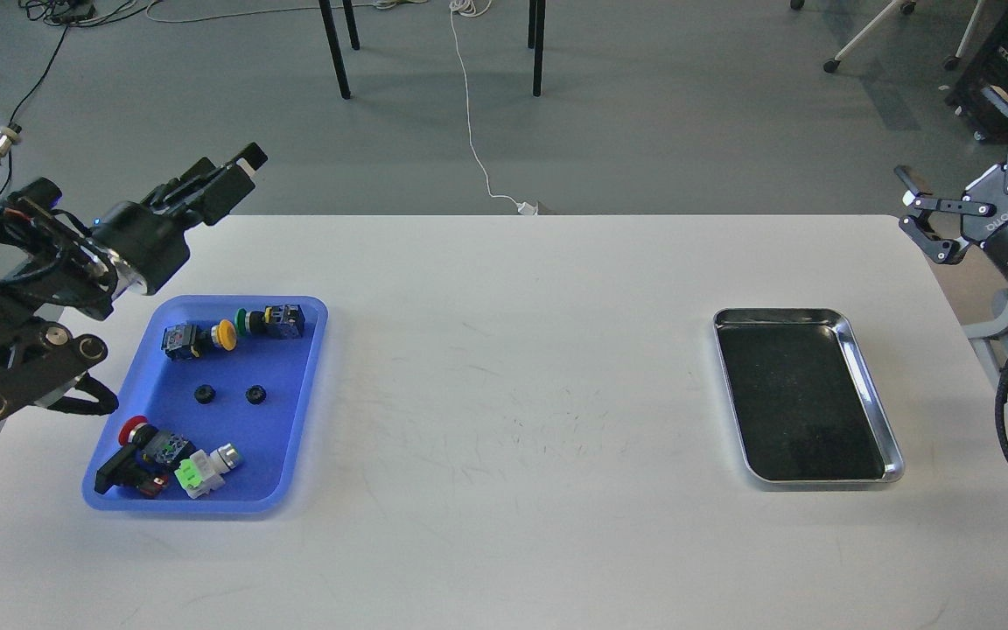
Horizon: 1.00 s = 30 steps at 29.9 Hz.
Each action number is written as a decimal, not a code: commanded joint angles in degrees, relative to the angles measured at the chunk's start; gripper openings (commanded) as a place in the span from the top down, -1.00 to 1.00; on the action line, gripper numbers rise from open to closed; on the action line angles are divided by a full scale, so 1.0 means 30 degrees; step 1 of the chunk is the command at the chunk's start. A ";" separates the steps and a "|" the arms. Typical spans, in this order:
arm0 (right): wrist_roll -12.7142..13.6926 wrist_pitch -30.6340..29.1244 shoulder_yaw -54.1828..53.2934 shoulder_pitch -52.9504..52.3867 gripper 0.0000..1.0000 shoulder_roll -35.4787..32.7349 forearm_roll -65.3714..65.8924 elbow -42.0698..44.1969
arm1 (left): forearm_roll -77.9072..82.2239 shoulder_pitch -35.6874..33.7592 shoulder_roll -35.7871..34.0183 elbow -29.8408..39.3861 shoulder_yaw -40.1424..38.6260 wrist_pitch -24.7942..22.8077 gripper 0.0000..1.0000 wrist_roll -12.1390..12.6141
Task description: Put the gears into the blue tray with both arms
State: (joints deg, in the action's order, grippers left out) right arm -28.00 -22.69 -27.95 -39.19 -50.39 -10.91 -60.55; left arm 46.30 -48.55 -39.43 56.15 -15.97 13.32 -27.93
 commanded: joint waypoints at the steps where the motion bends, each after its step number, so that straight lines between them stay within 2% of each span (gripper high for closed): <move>1: 0.0000 0.0179 -0.1490 -0.0207 -0.98 0.1736 0.0034 0.1811 | -0.6160 -0.0923 0.0633 -0.0581 -0.1351 -0.3053 -0.96 0.0052; 6: 0.0017 0.0091 -0.2693 -0.1523 -0.98 0.2907 0.0034 0.3746 | -1.1178 -0.0866 0.1539 -0.3008 -0.3959 -0.7360 -0.96 0.0081; 10: 0.1419 0.0149 -0.3542 -0.2782 -0.98 0.4343 -0.0054 0.5414 | -1.3436 -0.0924 0.2740 -0.5937 -0.5337 -1.0496 -0.96 0.0430; 13: 0.2562 0.0150 -0.4450 -0.3370 -0.98 0.5368 -0.0054 0.6762 | -1.5339 -0.0895 0.3357 -0.7318 -0.6508 -1.2023 -0.96 0.1746; 20: 0.5491 -0.0113 -0.6763 -0.3751 -0.98 0.7887 -0.0083 1.0714 | -1.7747 -0.0836 0.4499 -0.9253 -0.8737 -1.2467 -0.96 0.4999; 22: 0.5962 -0.0143 -0.7380 -0.3986 -0.98 0.8416 -0.0083 1.1742 | -1.7836 -0.0836 0.4647 -0.9518 -0.9002 -1.2641 -0.96 0.5295; 25: 0.6344 -0.0347 -0.7675 -0.4075 -0.98 0.8653 -0.0083 1.2332 | -1.7866 -0.0807 0.4677 -0.9577 -0.9120 -1.2964 -0.96 0.5296; 30: 0.6112 -0.0641 -0.7675 -0.4075 -0.98 0.8653 -0.0083 1.2304 | -1.7953 -0.0749 0.4998 -0.9577 -0.9120 -1.3052 -0.96 0.5296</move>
State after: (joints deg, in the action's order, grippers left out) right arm -9.10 -24.36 -50.96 -51.39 -24.45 -11.16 -23.57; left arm -7.36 -50.96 -25.08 27.43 -43.31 -25.68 -12.07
